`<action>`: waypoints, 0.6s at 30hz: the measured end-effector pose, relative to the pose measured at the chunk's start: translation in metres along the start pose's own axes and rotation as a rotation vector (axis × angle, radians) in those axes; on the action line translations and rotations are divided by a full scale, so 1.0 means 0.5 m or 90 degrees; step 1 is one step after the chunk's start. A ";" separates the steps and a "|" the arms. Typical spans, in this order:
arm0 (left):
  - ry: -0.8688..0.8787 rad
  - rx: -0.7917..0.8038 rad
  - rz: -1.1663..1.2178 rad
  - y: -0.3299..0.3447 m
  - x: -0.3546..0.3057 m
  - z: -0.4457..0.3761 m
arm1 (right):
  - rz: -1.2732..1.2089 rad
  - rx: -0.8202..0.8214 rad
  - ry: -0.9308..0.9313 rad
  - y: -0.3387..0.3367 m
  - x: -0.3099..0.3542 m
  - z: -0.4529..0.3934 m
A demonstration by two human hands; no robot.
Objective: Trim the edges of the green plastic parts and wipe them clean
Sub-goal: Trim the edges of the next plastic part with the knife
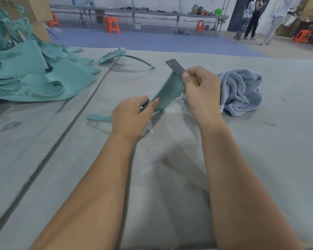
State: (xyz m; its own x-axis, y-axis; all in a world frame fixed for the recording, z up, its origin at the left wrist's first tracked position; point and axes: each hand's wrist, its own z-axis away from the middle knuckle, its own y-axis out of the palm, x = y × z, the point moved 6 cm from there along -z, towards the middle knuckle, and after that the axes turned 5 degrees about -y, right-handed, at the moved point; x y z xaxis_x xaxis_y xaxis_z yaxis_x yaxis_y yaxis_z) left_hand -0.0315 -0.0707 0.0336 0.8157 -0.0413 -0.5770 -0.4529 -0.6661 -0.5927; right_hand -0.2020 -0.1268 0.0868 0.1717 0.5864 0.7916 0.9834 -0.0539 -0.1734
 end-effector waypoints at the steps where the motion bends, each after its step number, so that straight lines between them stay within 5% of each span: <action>1: 0.001 0.001 0.003 0.000 -0.001 0.000 | -0.006 0.005 0.005 0.000 -0.001 0.000; 13: -0.007 -0.008 0.020 0.001 0.001 -0.002 | 0.015 0.158 0.039 0.025 0.005 0.016; 18: -0.012 -0.007 0.014 0.000 0.001 -0.001 | -0.110 0.095 0.023 0.005 0.020 0.010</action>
State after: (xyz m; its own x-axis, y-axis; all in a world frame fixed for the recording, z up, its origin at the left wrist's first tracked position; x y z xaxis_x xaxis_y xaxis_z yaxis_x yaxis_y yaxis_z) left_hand -0.0311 -0.0711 0.0337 0.7984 -0.0425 -0.6006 -0.4669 -0.6735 -0.5731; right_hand -0.1983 -0.1168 0.0914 0.0061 0.5476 0.8367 0.9790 0.1670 -0.1165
